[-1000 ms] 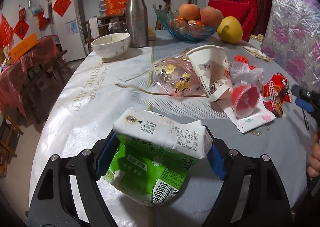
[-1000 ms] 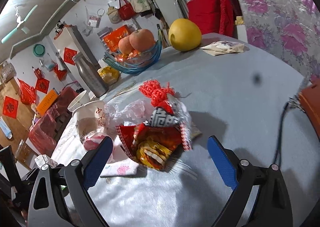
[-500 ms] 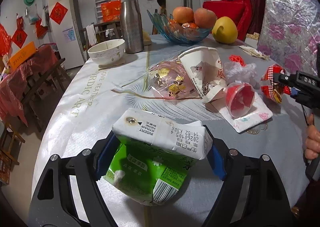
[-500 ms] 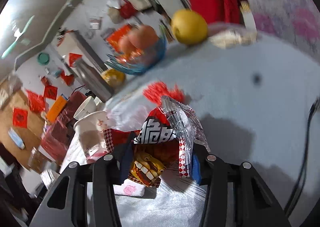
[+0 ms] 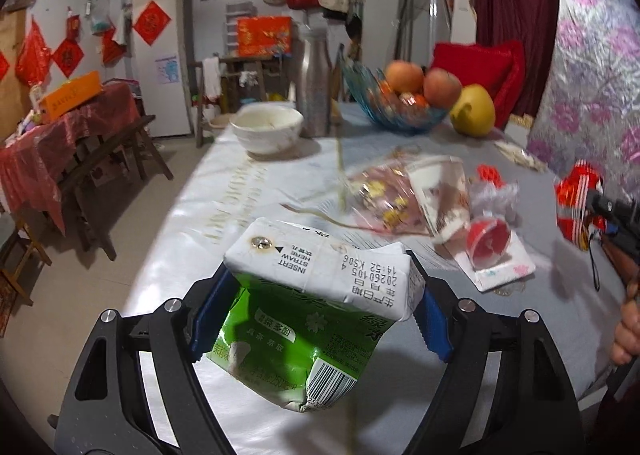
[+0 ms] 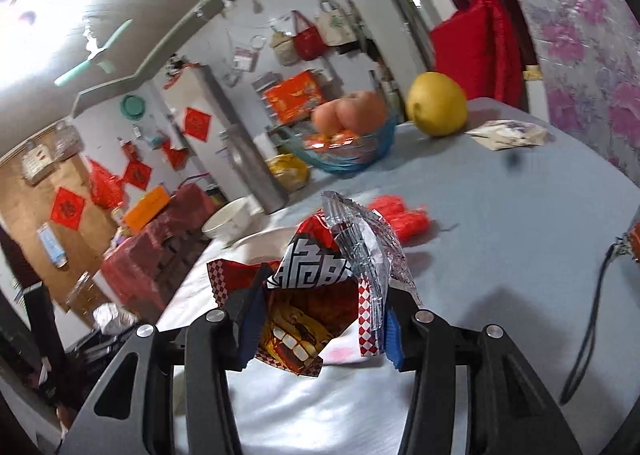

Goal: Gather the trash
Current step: 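Carry the carton and snack bag over the red wastebasket and open both tools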

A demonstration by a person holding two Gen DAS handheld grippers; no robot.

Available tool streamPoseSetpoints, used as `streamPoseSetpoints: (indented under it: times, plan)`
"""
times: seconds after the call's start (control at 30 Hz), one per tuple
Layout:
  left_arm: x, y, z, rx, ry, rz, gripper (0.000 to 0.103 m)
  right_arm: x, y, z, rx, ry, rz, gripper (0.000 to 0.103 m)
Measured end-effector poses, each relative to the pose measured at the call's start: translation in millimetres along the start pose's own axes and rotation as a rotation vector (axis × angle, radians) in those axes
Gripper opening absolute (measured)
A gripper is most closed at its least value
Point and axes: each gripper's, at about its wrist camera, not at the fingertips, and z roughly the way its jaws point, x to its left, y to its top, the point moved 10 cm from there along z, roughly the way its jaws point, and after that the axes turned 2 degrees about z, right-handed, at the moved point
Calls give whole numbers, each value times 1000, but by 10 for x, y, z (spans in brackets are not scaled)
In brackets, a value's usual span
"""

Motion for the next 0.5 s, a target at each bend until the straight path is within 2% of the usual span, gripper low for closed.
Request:
streamPoseSetpoints:
  times: [0.2, 0.5]
  plan:
    - [349, 41, -385, -45, 44, -37, 78, 516, -172, -30, 27, 74, -86, 49]
    - [988, -38, -946, -96, 151, -63, 78, 1385, -447, -25, 73, 170, -206, 49]
